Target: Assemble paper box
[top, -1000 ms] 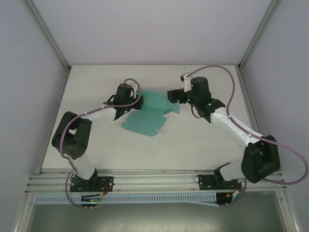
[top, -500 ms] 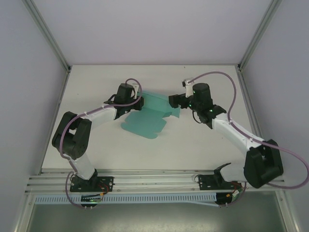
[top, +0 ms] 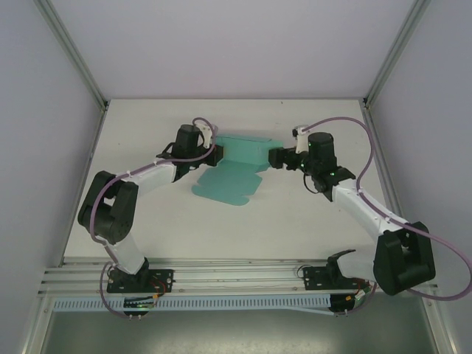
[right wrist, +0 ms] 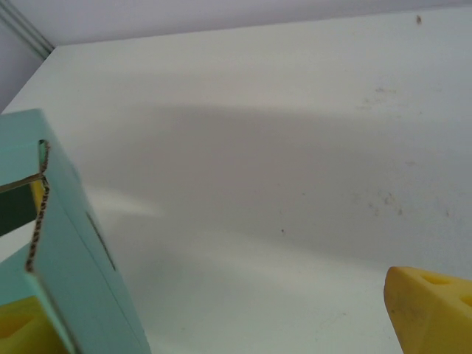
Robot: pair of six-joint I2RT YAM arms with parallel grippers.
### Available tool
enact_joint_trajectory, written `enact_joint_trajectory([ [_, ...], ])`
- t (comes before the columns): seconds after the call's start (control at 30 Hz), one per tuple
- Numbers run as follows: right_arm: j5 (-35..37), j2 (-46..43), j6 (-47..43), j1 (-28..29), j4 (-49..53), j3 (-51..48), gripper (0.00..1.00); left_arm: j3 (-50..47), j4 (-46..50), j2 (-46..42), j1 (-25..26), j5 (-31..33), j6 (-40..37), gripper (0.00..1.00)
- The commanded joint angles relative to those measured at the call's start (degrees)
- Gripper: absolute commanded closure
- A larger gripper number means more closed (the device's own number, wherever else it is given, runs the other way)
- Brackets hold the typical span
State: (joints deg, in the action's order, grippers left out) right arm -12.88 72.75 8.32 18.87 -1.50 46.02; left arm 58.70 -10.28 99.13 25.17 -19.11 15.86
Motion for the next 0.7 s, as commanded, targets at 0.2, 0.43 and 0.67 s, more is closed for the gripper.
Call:
enact_joint_trajectory([
  [0.2,-13.7,5.3,4.9,-4.1,-0.3,5.1,0.05,-2.8,-6.6,-3.6,-0.1,-8.5,-3.9,1.00],
  [0.43,-12.0,-3.2,2.5,-4.0,0.7,4.2,0.05,-0.4,-1.6,-1.6,-0.1,-0.9,-2.8,1.00],
  [0.67,-9.4,-5.0,2.7,-4.0,-1.1,6.0,0.04,0.2,-2.0,-1.5,0.0,-2.2,-2.5,1.00],
])
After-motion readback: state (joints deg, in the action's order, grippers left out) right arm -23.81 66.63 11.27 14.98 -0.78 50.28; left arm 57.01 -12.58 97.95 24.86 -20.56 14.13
